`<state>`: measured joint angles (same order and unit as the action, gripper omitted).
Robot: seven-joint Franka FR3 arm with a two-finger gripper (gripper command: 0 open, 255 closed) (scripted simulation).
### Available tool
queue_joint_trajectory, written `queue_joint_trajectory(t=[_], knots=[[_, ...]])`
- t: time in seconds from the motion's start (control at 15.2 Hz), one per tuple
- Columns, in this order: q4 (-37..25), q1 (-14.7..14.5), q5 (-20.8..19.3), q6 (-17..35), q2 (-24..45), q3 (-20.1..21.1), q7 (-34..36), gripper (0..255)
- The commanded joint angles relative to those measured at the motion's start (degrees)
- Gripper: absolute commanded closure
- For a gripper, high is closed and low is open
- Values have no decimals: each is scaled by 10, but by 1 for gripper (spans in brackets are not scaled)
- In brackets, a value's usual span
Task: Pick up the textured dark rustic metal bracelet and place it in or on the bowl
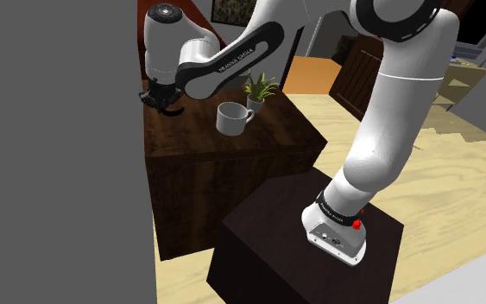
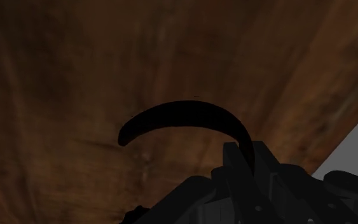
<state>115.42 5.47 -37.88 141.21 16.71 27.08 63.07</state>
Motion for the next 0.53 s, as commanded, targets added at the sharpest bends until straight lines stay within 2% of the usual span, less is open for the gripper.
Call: queue_joint_trajectory(t=[0.0,0.46], knots=[[-3,3,11,-8,-8,4,-10,255],[-17,13,53,-43,-39,18,-48,255]])
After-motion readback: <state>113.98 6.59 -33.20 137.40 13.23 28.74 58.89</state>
